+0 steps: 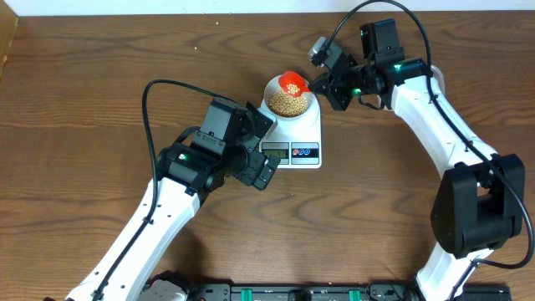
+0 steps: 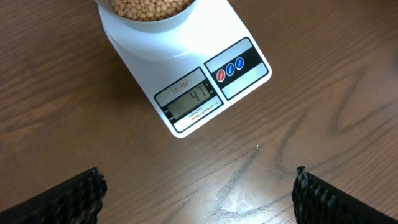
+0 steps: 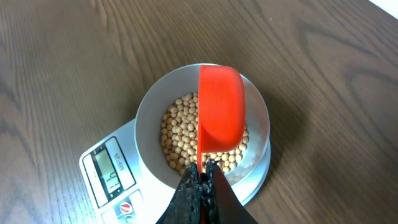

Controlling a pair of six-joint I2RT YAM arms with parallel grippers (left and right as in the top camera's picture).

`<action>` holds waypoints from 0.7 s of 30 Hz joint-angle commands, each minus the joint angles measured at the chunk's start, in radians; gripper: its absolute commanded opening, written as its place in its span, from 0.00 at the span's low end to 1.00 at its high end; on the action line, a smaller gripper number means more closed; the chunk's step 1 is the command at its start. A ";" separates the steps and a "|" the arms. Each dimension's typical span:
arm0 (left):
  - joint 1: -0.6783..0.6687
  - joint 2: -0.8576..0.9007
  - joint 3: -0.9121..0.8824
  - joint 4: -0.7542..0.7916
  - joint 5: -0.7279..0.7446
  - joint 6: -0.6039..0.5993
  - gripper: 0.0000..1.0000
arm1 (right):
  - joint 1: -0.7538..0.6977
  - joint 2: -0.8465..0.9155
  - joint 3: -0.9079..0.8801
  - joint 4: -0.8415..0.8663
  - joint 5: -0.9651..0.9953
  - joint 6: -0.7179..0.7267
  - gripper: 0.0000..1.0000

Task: Scoop item into bowl and weigh 50g on scale
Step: 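Tip the scoop further to trickle more soybeans into the bowl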

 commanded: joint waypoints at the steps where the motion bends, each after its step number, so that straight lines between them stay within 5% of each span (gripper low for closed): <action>1: 0.005 0.002 0.002 0.000 0.005 0.017 0.98 | 0.004 -0.019 0.017 0.000 -0.006 -0.029 0.01; 21: 0.005 0.002 0.002 0.000 0.005 0.017 0.98 | 0.011 -0.019 0.017 -0.001 -0.006 -0.101 0.01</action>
